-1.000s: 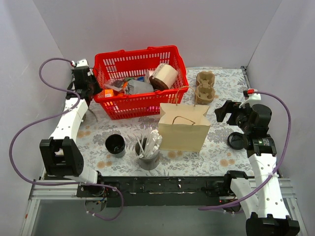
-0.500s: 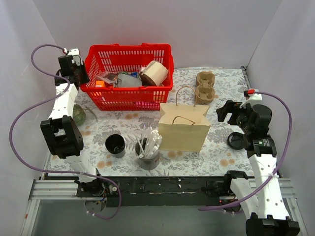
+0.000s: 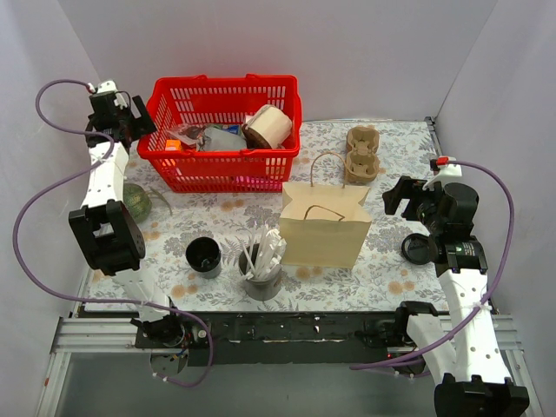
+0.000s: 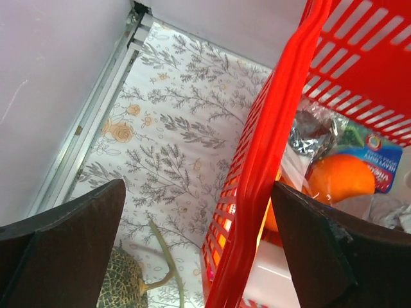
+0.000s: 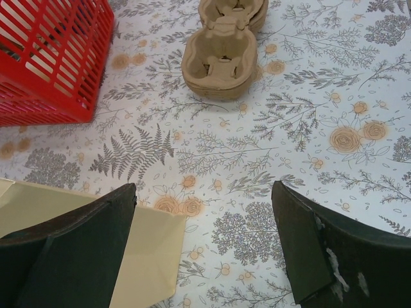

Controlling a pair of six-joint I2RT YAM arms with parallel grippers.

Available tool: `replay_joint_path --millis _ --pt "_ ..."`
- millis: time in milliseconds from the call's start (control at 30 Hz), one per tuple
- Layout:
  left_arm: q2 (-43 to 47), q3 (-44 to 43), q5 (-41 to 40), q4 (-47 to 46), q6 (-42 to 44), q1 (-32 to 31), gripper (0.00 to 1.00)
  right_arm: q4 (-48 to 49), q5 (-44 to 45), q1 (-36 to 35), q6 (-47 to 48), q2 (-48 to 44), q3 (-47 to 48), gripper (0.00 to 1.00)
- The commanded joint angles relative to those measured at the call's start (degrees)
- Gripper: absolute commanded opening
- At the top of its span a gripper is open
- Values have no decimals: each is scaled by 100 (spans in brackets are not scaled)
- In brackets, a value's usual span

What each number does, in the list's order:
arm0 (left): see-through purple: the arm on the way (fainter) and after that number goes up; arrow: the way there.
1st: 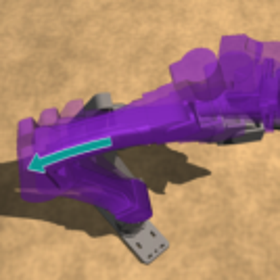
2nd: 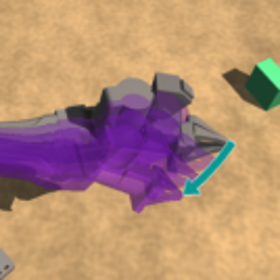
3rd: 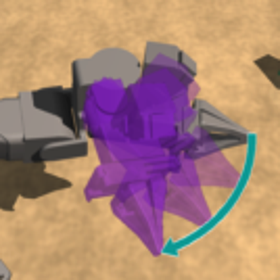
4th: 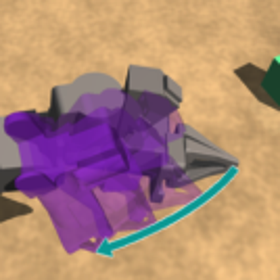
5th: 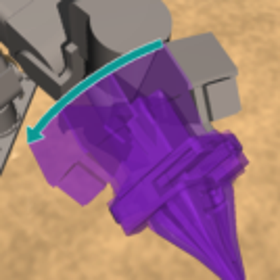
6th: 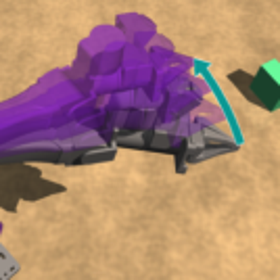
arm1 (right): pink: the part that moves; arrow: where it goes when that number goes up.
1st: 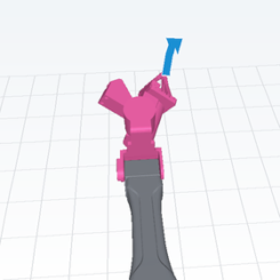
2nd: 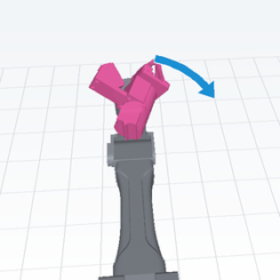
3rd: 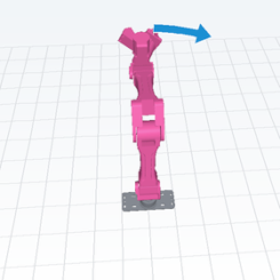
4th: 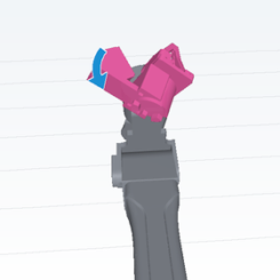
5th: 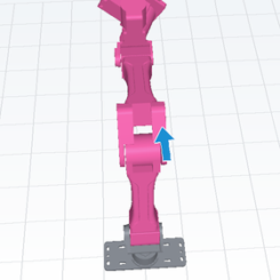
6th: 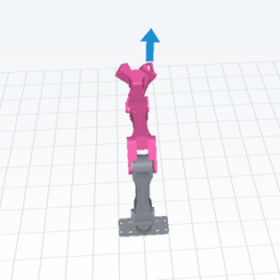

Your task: Pack the takeout coffee

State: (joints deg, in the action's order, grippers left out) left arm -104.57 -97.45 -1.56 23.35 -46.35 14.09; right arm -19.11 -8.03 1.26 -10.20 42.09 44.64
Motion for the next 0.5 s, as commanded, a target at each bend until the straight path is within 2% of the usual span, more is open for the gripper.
replay_joint_path --millis 0,100,200,300,400,433,467 --pt "578 -467 -424 -271 -462 147 98 224 21 15 62 -78 106 94" --pt "859 -730 -476 107 -813 42 98 206 -40 15 53 -95 115 94" --pt "1368 -644 -415 485 -1348 -186 98 206 -137 15 27 -165 97 94" --pt "2229 136 -91 556 -1919 -564 98 198 -207 15 26 -236 71 95" --pt "3219 1426 330 364 -2297 -1214 98 215 -295 6 0 -297 18 95" --pt "3511 1796 480 128 -2369 -1685 98 250 -348 15 -9 -324 -17 95" --pt "3758 2600 629 -66 -2414 -1873 98 276 -383 6 -17 -332 -34 95"
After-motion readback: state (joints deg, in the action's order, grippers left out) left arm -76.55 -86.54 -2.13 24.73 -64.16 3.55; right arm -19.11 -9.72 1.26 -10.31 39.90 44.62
